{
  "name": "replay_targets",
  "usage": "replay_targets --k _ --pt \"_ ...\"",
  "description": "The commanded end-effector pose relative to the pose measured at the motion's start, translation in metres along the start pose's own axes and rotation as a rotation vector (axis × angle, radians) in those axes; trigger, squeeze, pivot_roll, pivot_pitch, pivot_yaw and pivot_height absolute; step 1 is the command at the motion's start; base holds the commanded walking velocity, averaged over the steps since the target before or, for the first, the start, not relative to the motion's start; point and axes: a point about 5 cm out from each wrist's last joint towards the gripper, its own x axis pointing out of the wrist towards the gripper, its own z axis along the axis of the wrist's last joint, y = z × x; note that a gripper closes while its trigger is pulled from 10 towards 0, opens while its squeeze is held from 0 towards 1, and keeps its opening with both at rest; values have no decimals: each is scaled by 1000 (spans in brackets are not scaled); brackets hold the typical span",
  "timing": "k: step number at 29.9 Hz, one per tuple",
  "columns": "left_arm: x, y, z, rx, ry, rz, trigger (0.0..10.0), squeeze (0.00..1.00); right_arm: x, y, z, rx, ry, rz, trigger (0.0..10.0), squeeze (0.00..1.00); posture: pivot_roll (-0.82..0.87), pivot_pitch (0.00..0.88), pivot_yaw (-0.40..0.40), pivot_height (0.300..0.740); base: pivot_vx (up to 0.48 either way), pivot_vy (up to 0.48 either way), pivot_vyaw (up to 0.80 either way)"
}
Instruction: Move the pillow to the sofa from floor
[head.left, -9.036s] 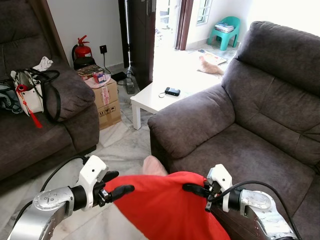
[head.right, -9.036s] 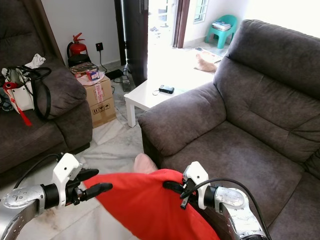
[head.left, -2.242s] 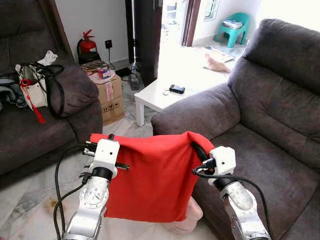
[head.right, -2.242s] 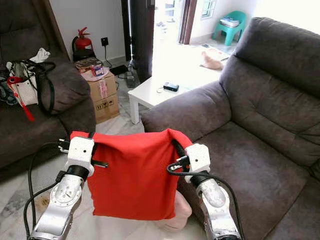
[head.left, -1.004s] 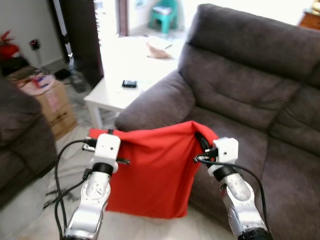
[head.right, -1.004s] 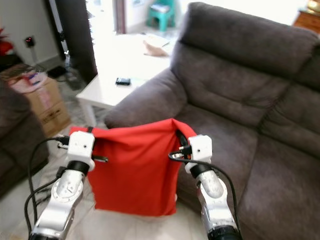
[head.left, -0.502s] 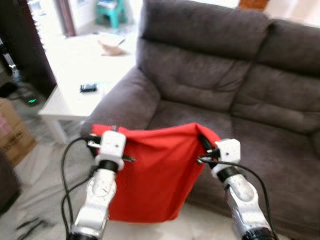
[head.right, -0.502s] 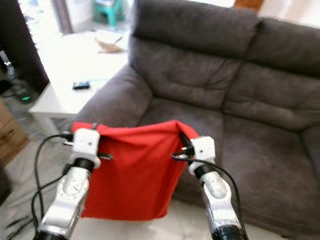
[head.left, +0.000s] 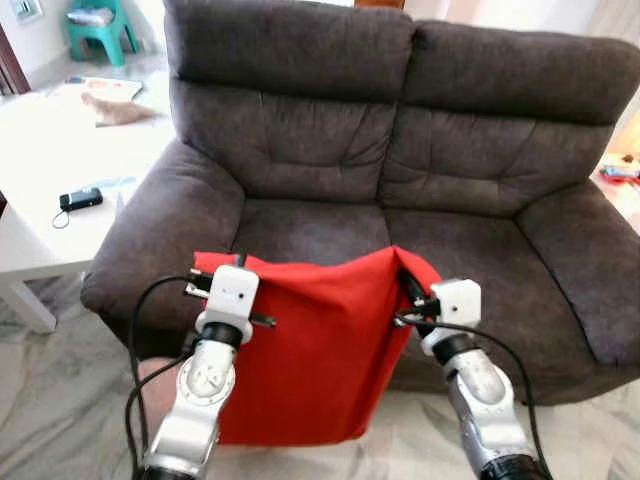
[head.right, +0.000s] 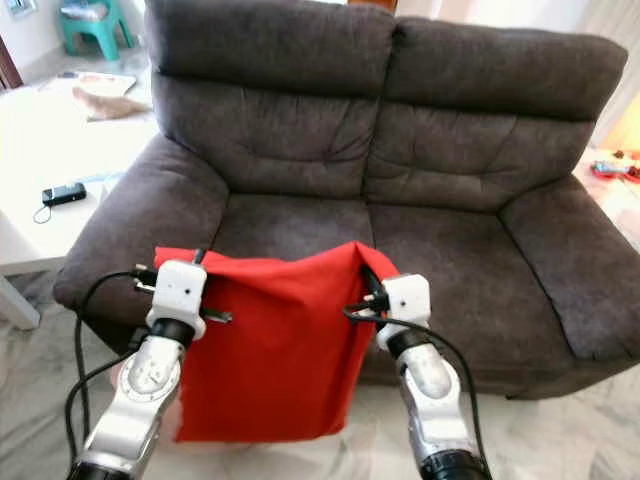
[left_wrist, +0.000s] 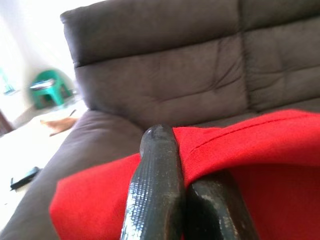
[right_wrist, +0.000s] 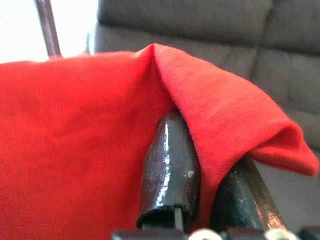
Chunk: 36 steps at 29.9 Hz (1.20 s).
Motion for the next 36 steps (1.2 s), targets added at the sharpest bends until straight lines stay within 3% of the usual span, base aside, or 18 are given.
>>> replay_targets --k 1,18,24,36 --pt "6 3 16 3 -78 24 10000 0 4 -4 13 -13 -65 -12 10000 0 19 0 -59 740 0 0 0" --pt "9 3 18 12 -86 35 10000 0 2 -3 11 -3 -60 -18 10000 0 17 0 -60 740 0 0 0" --pt "8 2 17 11 -82 32 10000 0 4 -5 11 -6 -56 -21 10000 0 16 0 -64 740 0 0 -775" --pt "8 2 16 16 -82 36 10000 0 6 -6 13 4 -61 -23 10000 0 13 0 -73 740 0 -129 -67"
